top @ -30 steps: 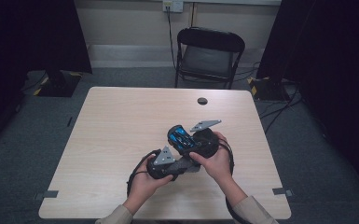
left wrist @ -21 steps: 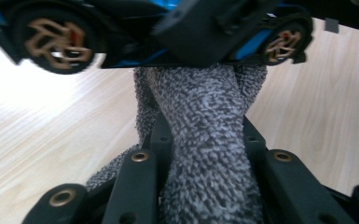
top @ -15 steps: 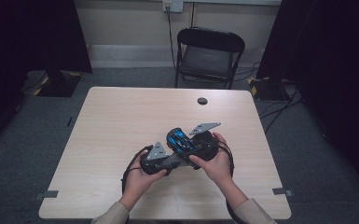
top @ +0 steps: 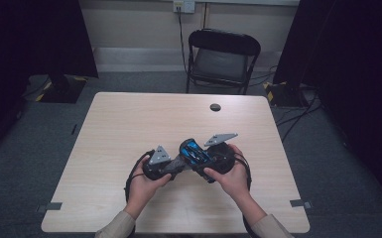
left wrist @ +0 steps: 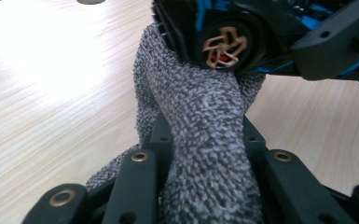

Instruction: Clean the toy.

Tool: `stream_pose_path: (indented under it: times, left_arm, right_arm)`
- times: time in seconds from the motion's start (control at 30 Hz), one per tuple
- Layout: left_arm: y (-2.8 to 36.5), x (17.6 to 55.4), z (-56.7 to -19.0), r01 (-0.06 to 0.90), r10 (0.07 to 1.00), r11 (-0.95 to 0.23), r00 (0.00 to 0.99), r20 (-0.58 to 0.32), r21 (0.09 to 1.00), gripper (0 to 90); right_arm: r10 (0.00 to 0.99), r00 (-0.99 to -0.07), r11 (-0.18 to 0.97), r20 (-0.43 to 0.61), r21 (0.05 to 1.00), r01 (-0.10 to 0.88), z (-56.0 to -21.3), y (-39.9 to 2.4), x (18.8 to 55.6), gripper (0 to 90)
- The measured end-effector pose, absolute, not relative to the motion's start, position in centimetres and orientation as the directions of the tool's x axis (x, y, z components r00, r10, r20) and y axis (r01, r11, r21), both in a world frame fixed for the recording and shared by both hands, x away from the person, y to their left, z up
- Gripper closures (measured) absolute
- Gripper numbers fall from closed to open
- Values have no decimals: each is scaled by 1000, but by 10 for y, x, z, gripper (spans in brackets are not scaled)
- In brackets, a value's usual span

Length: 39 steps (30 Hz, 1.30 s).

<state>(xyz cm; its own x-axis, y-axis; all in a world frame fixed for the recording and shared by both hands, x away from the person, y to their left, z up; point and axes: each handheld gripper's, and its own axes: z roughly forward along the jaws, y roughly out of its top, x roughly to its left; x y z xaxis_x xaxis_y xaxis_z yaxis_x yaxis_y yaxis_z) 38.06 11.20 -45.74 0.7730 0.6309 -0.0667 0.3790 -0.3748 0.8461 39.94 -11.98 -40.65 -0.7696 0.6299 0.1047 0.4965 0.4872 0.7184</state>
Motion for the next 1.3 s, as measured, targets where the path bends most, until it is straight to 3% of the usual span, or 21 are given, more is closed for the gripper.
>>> stream_pose_path:
  times: [0.77, 1.3]
  left_arm:
    - [132, 388, -456, 399, 692, -365, 721, -42, 841, 675]
    - [84, 358, -469, 353, 531, -479, 846, -54, 804, 676]
  right_arm:
    - [628, -771, 496, 105, 710, 501, -413, -125, 398, 262]
    - [657, -746, 447, 109, 741, 502, -398, -123, 409, 262]
